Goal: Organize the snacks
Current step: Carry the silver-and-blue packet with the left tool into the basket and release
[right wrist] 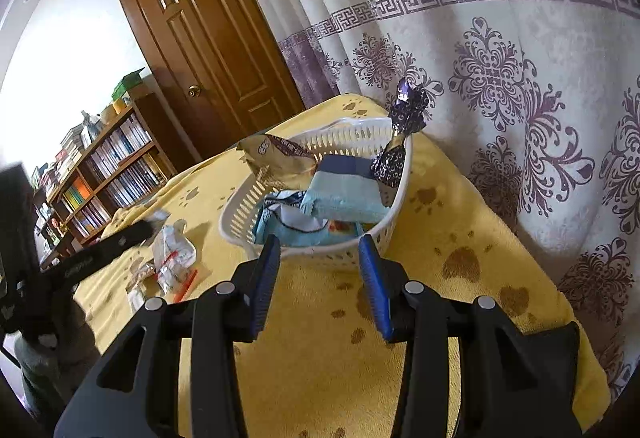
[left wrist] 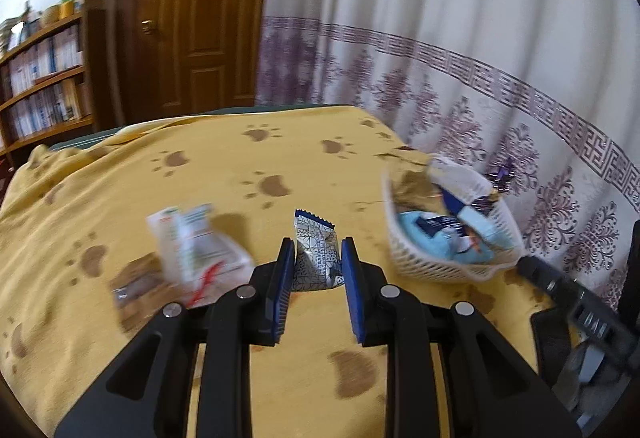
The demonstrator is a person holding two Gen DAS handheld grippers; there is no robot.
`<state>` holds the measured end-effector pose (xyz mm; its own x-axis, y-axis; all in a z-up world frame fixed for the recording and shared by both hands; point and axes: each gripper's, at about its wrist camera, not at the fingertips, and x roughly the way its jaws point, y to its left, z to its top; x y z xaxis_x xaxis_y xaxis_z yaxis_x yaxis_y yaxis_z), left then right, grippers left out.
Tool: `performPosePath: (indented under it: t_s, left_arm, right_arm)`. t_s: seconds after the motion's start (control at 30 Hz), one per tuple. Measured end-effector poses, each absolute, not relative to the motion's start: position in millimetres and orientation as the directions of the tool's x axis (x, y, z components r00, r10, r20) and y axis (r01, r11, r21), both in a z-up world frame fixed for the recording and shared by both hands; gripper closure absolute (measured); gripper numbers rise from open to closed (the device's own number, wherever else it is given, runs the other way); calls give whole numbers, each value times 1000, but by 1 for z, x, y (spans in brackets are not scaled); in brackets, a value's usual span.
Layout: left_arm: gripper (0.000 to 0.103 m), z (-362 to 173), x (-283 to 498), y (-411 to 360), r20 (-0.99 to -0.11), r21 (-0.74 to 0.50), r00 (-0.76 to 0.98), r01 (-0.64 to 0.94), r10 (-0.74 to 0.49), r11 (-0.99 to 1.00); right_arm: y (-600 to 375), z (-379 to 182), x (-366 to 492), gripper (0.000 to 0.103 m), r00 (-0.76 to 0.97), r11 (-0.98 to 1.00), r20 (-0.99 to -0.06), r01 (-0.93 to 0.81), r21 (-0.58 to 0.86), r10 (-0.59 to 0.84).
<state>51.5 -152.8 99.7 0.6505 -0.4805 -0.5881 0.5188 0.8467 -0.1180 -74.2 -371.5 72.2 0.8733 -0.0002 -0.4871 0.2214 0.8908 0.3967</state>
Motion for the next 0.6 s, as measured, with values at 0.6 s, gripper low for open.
performPosePath:
  t_s: [0.6]
  left_arm:
    - [58,86,64,-242,-616,-104,570,625,-543,773]
  right_arm:
    - [-388,58,-77,60,872,871,-489,218,441,29]
